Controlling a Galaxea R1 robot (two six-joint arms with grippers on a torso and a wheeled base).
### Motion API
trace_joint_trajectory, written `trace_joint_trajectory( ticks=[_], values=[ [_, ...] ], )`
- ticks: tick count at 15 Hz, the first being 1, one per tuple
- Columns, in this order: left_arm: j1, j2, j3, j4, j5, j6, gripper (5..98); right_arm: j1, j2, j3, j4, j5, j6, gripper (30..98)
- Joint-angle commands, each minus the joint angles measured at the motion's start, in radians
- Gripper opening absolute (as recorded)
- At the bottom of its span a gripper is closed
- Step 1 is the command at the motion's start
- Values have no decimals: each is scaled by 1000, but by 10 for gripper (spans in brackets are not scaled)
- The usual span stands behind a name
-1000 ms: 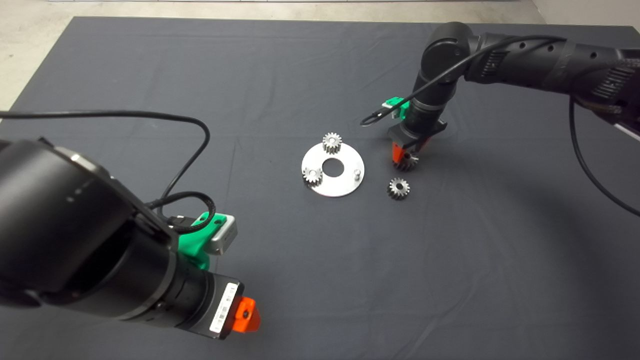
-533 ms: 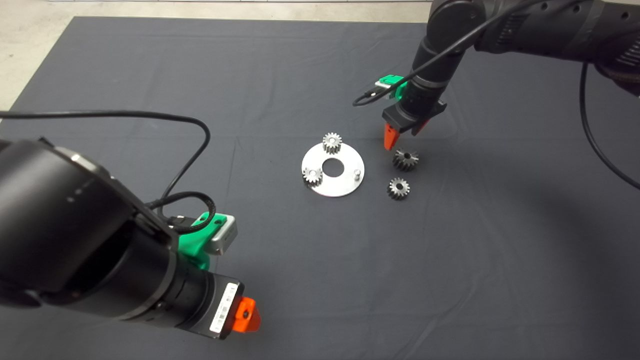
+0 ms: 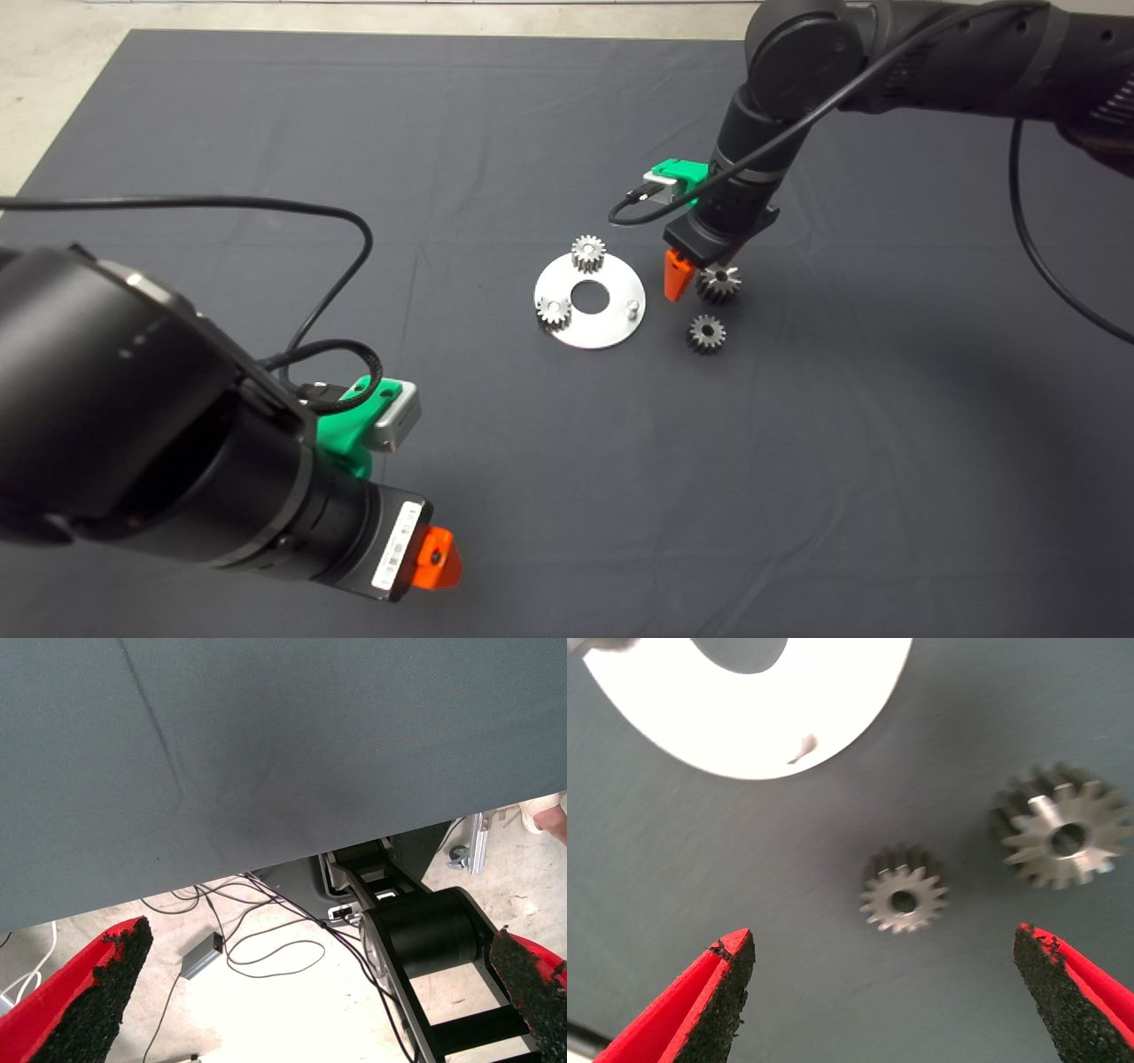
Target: Remove an incorrectly installed larger gear and replace it with the correct smaller gear
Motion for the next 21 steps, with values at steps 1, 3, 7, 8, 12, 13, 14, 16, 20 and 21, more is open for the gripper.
trace_joint_trajectory(
  ticks=[1, 3, 7, 8, 12, 13, 14, 16, 20, 21],
  values=[
    [-15, 3, 17, -19, 1, -4, 982, -18, -6, 49, 36, -107, 6, 789],
    [-15, 5, 17, -19, 3, -3, 982, -43, -13, 56, 35, -109, 2, 833],
    [-13, 6, 17, -19, 1, -3, 982, -77, -18, 58, -43, -115, -3, 878],
    [-13, 6, 17, -19, 1, -3, 982, -85, -21, 58, -57, -116, -3, 878],
    [-13, 6, 17, -21, 1, -4, 982, -88, -41, 58, -87, -117, -16, 878],
    [-13, 6, 17, -21, 1, -4, 982, -91, -51, 58, -91, -117, -29, 878],
    [-13, 6, 17, -21, 1, -3, 982, -96, -56, 58, -98, -117, -35, 878],
    [-13, 6, 17, -21, 1, -3, 982, -99, -70, 60, -126, -118, -48, 878],
    [-13, 6, 17, -21, 3, -3, 982, -105, -84, 60, -151, -118, -63, 877],
    [-13, 6, 17, -21, 3, -3, 982, -108, -86, 60, -155, -118, -63, 878]
  ],
)
